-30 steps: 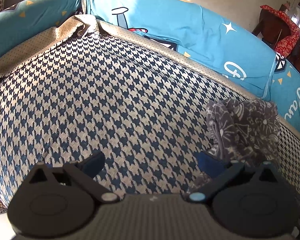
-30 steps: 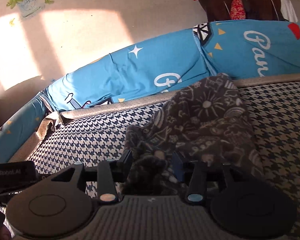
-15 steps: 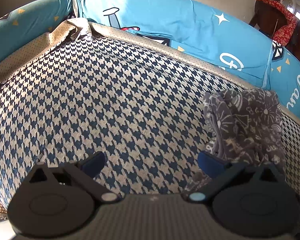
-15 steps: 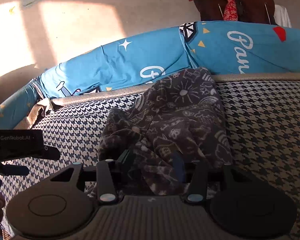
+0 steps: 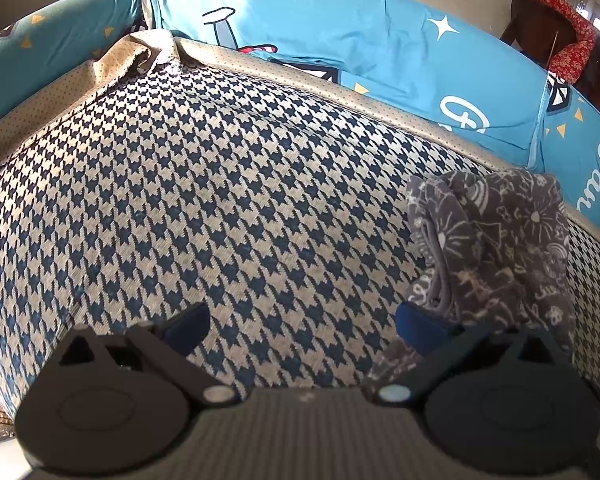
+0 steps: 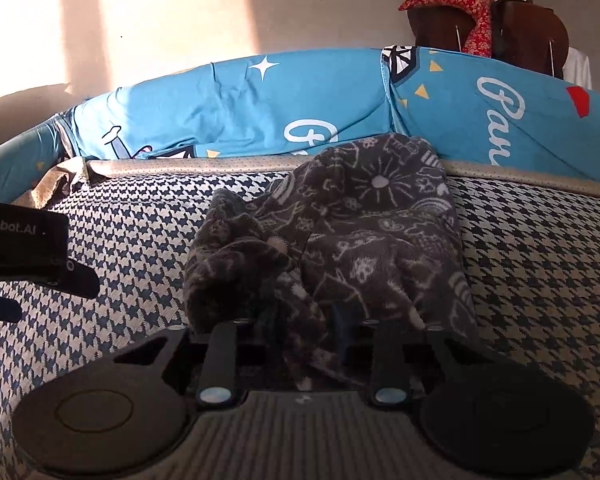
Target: Fold clothes
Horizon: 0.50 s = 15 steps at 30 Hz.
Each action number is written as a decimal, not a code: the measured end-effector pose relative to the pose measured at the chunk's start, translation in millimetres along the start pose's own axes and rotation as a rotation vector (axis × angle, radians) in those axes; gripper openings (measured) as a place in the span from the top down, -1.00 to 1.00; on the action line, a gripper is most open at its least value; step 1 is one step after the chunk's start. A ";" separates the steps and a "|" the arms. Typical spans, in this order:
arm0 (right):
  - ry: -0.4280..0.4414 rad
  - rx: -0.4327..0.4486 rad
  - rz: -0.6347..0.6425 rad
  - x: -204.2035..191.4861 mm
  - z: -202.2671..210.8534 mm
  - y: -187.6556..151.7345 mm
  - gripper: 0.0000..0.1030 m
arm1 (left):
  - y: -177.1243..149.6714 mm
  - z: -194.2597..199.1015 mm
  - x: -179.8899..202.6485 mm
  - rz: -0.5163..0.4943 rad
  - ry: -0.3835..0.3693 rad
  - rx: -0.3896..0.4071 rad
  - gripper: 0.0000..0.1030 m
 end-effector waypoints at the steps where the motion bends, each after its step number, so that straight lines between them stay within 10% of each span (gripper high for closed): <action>1: 0.007 0.010 0.006 -3.3 3.7 1.3 0.72 | 0.1 0.1 -0.4 0.001 0.000 0.000 -1.00; 15: 0.040 -0.043 0.103 -28.4 2.4 -21.0 0.70 | 0.7 -0.2 -7.9 0.013 0.017 0.000 -1.00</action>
Point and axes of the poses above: each gripper's, at about its wrist camera, not at the fingertips, and z roughly against the way its jaws point, x to its right, y to its top, the point moved 8 cm from there along -z, roughly the way its jaws point, and after that the axes turned 4 degrees about -y, right-handed, at the moved point
